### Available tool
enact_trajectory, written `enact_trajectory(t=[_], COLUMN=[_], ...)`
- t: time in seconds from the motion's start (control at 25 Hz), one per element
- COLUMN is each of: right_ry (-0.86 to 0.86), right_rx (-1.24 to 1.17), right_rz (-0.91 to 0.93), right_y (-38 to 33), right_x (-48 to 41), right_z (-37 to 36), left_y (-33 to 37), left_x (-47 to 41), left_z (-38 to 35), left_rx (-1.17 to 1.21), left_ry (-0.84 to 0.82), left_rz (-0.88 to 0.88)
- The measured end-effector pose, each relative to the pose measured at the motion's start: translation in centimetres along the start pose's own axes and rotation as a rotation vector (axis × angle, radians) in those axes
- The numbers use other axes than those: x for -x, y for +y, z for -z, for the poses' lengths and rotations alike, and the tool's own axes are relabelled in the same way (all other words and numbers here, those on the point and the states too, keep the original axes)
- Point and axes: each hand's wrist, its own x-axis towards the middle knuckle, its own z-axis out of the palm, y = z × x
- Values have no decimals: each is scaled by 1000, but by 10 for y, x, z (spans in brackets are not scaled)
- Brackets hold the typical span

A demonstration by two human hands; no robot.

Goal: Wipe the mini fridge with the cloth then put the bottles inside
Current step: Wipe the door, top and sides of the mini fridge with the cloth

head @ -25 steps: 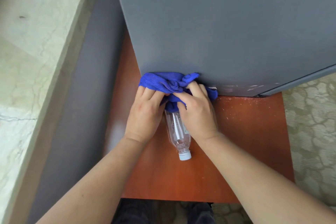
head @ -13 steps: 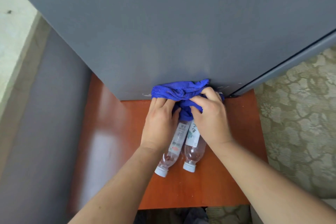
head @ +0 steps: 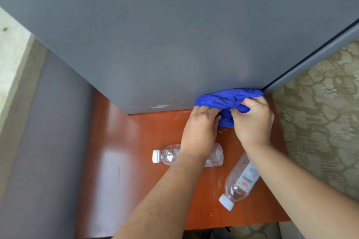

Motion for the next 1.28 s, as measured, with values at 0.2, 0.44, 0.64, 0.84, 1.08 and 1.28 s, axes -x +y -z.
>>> enact_trajectory(t=[0.2,0.44,0.64,0.84,1.08,1.28], right_ry=[-105,-251,-328,-276,-102,-21], right_rx=[11,-134,-235,-289,-119,-98], right_rz=[-73,-73,-89,-44,-72,-86], right_y=[-25,-84,-105,-82,-9,30], right_x=[31,80,90,60,0,-30], right_z=[-52,-106,-112,-67,7,39], left_y=[-50,-104,-111,-79,1,40], left_x=[15,38,43,27,-7,-20], left_z=[39,104,126,91,10,-40], left_rx=[-112,-245,-284,-232,14,149], left_ry=[15,132,182,174,63,9], left_rz=[40,156,241,289,204,189])
